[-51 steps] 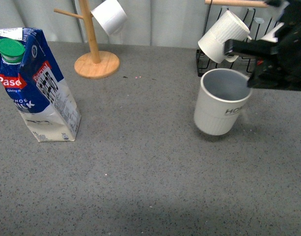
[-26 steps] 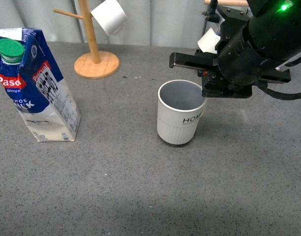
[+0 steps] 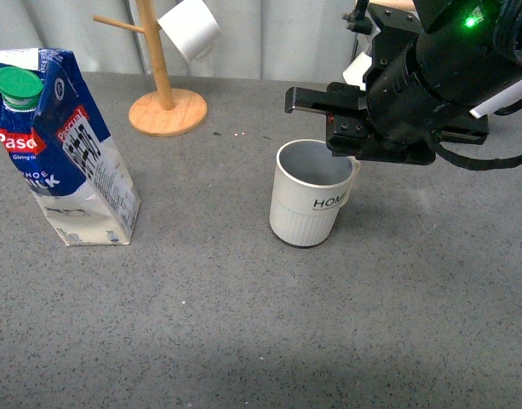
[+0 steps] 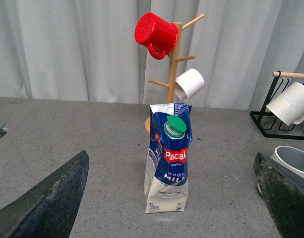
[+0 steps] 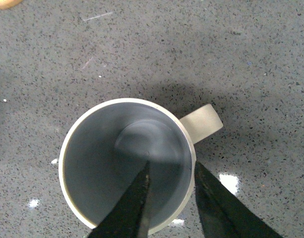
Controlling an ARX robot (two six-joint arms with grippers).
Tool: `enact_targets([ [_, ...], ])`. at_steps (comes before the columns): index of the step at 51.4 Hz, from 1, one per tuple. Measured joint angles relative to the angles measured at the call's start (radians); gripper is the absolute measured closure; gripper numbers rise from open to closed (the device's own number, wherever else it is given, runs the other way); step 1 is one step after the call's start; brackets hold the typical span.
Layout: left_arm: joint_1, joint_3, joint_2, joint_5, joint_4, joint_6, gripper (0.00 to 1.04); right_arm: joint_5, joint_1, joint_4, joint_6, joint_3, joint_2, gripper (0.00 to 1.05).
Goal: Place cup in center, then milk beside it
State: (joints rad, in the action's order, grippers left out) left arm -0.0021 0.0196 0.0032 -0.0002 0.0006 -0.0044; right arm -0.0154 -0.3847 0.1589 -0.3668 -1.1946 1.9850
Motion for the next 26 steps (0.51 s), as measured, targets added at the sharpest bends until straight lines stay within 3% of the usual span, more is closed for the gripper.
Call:
enact_targets([
  [6, 0.0, 0.0, 0.0, 0.0, 0.0, 0.0, 0.07, 0.006, 0.006, -0.047, 0.001, 0.046, -0.064, 0.51],
  [12, 0.0, 0.0, 0.0, 0.0, 0.0, 0.0, 0.07, 0.062, 0.021, -0.092, 0.009, 0.101, -0.15, 0.33],
  [17, 0.0, 0.0, 0.0, 0.0, 0.0, 0.0, 0.07, 0.134, 0.047, -0.235, 0.042, 0.22, -0.27, 0.14],
  [21, 0.0, 0.0, 0.0, 0.001, 0.0, 0.0, 0.07, 0.3, 0.067, -0.71, 0.188, 0.419, -0.319, 0.28],
  [23, 0.0, 0.0, 0.0, 0.0, 0.0, 0.0, 0.07, 0.296, 0.089, -0.964, 0.272, 0.552, -0.349, 0.39],
  [26, 0.0, 0.0, 0.0, 0.0, 0.0, 0.0, 0.07, 0.28, 0.113, -1.128, 0.313, 0.649, -0.388, 0.5],
])
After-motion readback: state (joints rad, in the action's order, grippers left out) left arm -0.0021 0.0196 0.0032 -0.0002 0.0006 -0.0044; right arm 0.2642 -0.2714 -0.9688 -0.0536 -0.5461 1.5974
